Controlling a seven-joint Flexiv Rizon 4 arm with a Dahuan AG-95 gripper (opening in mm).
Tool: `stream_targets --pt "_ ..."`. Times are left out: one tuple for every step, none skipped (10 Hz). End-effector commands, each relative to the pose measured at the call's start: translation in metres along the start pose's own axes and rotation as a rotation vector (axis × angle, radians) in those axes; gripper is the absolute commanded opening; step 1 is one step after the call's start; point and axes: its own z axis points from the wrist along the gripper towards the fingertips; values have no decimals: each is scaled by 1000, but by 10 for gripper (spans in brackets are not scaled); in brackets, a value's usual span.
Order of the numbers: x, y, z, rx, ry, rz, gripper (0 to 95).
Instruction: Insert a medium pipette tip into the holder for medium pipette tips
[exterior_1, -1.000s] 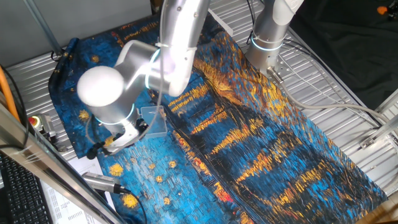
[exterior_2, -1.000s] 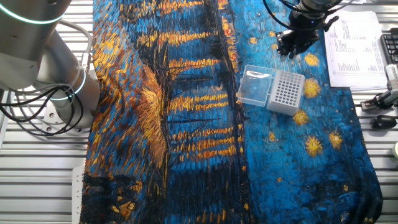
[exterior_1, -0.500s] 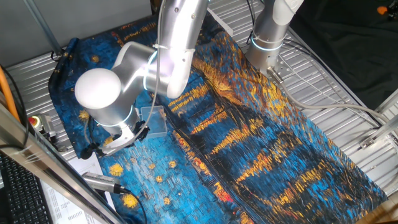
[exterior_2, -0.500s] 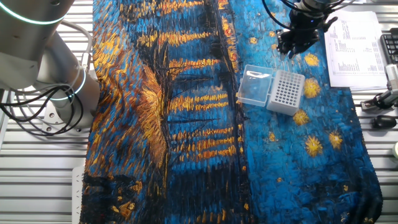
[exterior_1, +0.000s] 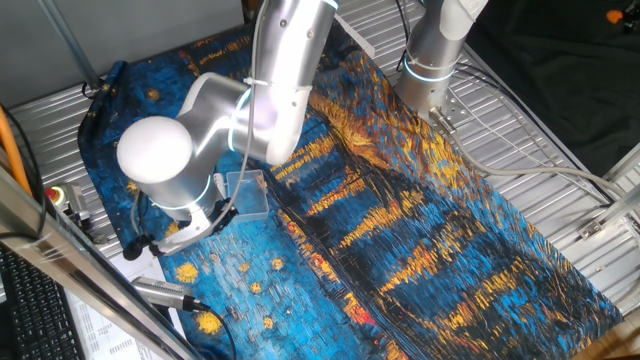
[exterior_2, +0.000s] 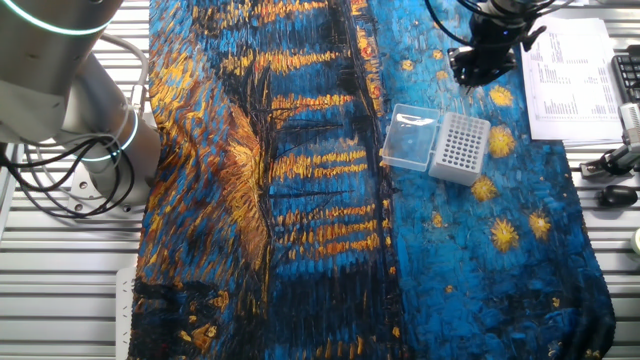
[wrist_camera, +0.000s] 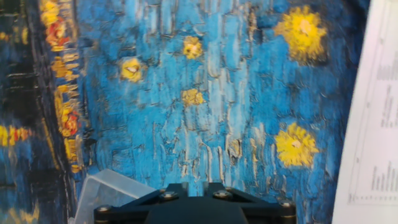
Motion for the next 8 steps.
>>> stream_targets --pt "3 2 0 1 0 -4 0" --pt "5 3 -1 1 -2 -1 190" --pt "5 3 -1 0 -4 -1 190" --pt "5 3 0 -1 -1 -1 190" --pt "5 3 0 -1 -1 -1 190" --pt "5 3 0 -2 -1 -1 190" --pt "5 3 -1 -3 1 0 190" --pt "6 3 -1 -8 3 1 190"
